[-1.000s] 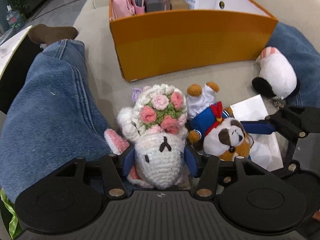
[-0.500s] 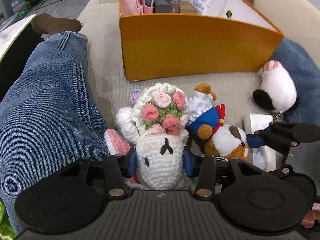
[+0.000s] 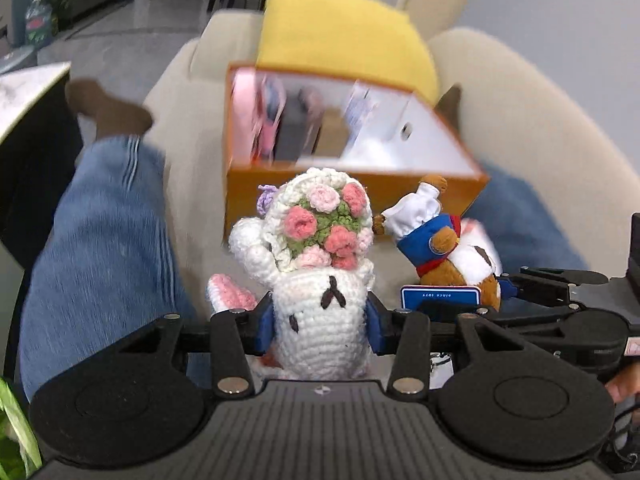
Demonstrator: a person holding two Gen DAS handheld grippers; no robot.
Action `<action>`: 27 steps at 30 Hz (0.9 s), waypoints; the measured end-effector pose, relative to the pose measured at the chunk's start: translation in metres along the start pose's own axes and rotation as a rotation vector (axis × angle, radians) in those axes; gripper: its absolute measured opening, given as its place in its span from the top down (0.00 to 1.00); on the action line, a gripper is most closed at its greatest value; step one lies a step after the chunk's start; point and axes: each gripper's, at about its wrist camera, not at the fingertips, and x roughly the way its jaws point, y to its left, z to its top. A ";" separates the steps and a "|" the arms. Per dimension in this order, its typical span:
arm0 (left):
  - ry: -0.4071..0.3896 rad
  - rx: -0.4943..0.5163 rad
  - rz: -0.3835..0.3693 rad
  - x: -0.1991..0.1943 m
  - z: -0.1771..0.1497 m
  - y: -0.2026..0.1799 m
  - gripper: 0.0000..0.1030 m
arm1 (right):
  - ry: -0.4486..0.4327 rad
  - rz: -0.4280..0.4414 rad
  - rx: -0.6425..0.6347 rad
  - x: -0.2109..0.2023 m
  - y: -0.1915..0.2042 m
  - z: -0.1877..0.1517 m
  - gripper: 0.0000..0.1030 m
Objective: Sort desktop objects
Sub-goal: 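Carry the crocheted bunny and plush dog into the shoebox with both tools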
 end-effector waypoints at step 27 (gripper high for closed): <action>-0.033 -0.005 -0.024 0.049 0.135 -0.007 0.51 | -0.107 0.067 0.074 0.006 -0.065 0.147 0.44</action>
